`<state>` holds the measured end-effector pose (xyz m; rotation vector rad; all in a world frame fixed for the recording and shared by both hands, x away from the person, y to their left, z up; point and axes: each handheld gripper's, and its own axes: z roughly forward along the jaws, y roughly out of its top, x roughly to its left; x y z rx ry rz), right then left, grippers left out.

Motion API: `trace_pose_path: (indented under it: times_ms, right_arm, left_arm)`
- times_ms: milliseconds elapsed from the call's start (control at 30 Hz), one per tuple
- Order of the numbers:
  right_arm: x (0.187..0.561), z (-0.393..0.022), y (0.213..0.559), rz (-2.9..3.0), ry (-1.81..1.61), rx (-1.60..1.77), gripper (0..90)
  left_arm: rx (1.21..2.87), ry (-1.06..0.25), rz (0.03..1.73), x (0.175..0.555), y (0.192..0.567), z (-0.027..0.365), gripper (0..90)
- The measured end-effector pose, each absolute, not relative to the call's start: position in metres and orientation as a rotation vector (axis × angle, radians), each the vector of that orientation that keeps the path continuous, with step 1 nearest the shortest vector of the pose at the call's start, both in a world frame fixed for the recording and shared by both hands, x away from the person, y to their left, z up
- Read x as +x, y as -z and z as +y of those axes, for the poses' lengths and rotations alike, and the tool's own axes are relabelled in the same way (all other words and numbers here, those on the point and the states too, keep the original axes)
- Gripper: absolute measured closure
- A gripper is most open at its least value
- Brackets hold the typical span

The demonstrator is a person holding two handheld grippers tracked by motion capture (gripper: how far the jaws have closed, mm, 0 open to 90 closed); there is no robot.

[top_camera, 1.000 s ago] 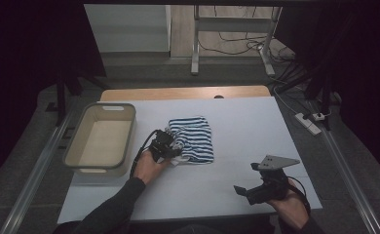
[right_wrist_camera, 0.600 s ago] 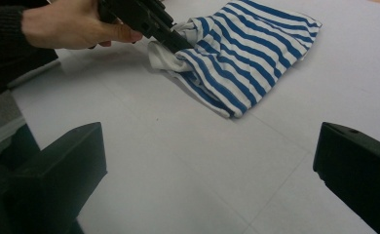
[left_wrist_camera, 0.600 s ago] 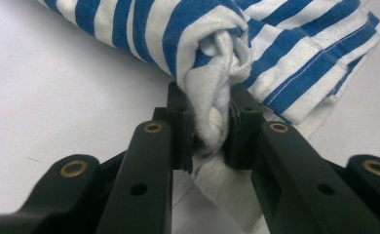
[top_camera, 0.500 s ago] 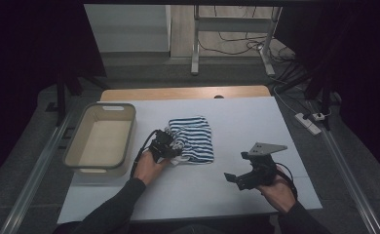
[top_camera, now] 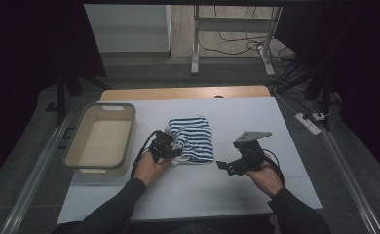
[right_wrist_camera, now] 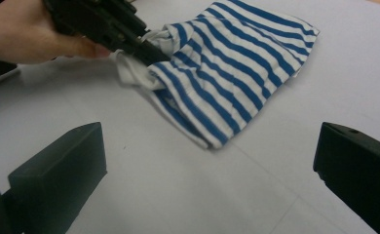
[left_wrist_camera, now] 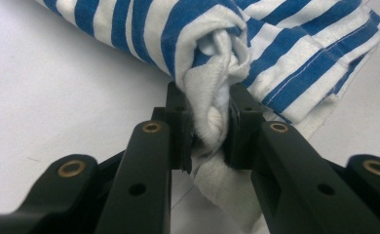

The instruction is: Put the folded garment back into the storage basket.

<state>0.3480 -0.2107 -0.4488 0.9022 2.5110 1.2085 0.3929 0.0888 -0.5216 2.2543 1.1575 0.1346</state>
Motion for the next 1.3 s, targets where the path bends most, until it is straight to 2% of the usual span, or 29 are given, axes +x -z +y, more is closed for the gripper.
trace_pose_path:
  times_ms: [1300]
  right_arm:
    - [0.446, -0.153, 0.477, 2.570, -1.103, 0.932, 0.0]
  left_arm:
    - [2.254, -0.149, 1.141, 0.392, 0.523, 0.089, 75.0]
